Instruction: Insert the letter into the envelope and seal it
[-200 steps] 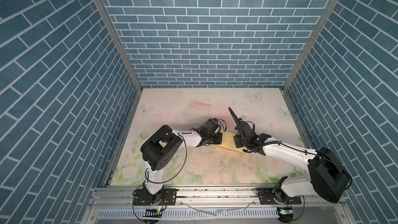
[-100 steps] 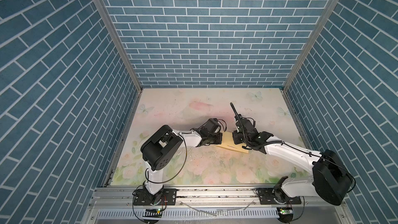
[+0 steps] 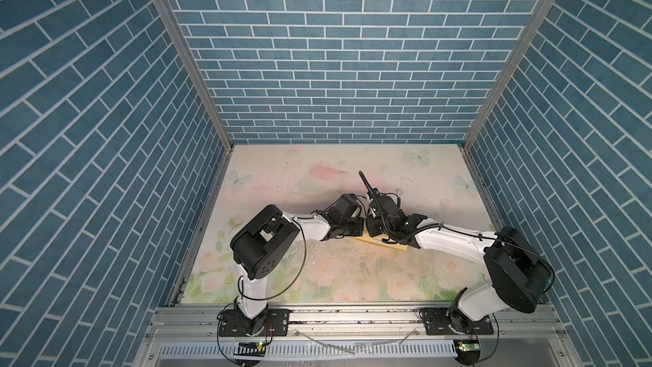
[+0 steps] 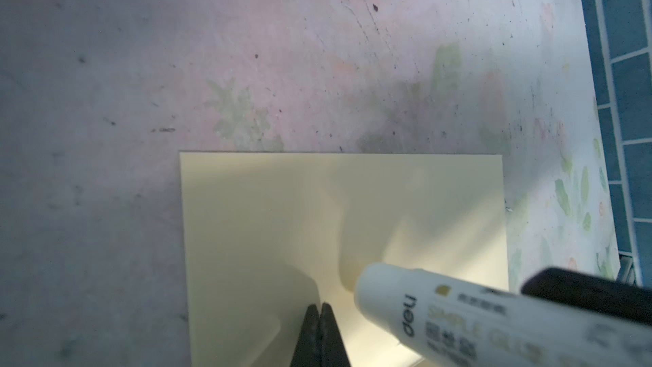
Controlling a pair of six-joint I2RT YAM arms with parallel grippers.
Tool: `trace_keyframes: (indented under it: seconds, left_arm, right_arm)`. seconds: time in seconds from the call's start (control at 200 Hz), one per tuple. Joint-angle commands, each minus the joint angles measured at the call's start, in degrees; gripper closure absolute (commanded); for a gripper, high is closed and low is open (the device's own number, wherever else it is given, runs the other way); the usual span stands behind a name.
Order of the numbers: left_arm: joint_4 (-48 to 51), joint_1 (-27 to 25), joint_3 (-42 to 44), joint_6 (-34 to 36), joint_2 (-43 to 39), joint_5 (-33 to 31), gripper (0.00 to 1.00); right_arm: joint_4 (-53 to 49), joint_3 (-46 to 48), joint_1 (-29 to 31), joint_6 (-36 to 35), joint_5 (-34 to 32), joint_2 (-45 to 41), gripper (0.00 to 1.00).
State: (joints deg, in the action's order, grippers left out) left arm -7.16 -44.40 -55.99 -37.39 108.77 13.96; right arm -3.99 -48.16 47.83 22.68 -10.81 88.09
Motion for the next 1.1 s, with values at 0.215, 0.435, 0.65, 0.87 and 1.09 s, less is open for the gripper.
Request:
trace_keyframes:
  seconds: [0.215, 0.435, 0.65, 0.87, 1.09]
  left_arm:
    - [8.64, 1.01, 3.45, -0.14, 4.85, -4.05, 1.0]
    - [8.65, 1.03, 3.52, -0.23, 4.82, -4.14, 1.0]
    - [8.74, 1.07, 3.6, -0.32, 4.78, -4.33, 1.0]
    - [8.91, 1.07, 3.43, -0.32, 4.85, -4.32, 1.0]
    - [8.92, 1.07, 3.47, -0.41, 4.88, -4.31, 1.0]
  right_arm:
    - [0.61, 2.23, 0.42, 0.95, -4.34, 0.67, 1.0]
    - [-5.68, 3.27, -0.49, -0.79, -5.82, -0.6, 1.0]
    - [-8.24, 5.35, -2.52, -0.44, -4.14, -2.36, 1.0]
    - [-11.71, 6.62, -3.36, -0.88, -4.25, -4.31, 1.0]
    - [-14.23, 9.58, -4.58, -0.17, -4.21, -6.84, 1.0]
